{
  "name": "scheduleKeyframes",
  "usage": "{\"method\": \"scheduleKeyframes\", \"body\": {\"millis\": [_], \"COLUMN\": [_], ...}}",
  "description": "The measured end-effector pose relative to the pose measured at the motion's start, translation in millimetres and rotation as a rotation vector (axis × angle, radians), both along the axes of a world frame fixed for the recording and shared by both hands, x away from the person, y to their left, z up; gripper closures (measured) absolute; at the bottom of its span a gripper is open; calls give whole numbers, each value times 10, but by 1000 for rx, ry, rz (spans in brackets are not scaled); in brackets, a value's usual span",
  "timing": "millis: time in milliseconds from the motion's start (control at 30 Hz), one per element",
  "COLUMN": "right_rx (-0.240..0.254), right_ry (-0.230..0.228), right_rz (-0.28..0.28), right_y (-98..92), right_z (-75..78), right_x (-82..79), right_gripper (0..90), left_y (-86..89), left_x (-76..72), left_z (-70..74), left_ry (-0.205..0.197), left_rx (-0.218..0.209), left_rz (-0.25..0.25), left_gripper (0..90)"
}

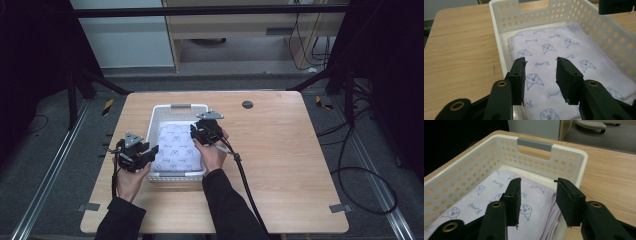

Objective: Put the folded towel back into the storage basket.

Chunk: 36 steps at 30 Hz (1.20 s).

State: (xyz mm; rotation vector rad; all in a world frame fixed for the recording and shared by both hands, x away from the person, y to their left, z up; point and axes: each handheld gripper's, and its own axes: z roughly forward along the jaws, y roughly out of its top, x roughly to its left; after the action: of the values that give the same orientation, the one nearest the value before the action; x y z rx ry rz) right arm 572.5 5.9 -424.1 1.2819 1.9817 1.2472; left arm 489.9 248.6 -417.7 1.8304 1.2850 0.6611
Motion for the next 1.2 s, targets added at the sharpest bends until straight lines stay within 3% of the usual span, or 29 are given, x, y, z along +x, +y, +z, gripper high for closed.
{"method": "scheduleKeyframes", "body": {"millis": [200, 267, 433, 567, 800, 833, 1033, 1200], "right_rx": [11, 46, 51, 79, 117, 110, 103, 68], "right_ry": [-10, -8, -10, -20, -18, -21, -24, -40], "right_rz": [12, 21, 29, 44, 63, 57, 47, 36], "right_y": [-231, -358, -553, -848, -1205, -1320, -1577, -1798], "right_z": [114, 159, 203, 207, 143, 119, 52, -46], "right_x": [-99, -175, -263, -356, -499, -551, -698, -876], "right_gripper": [383, 334, 262, 175, 141, 130, 115, 109], "left_y": [-17, -42, -92, -137, -226, -238, -245, -207], "left_x": [-72, -111, -163, -201, -268, -294, -369, -418], "left_z": [67, 100, 132, 143, 123, 115, 75, 70], "left_ry": [-33, -52, -72, -86, -105, -114, -127, -132], "left_rx": [-40, -50, -46, -36, -8, 0, 18, 6], "left_rz": [-19, -29, -46, -63, -99, -107, -127, -121], "left_gripper": [558, 542, 519, 477, 409, 388, 337, 302]}}
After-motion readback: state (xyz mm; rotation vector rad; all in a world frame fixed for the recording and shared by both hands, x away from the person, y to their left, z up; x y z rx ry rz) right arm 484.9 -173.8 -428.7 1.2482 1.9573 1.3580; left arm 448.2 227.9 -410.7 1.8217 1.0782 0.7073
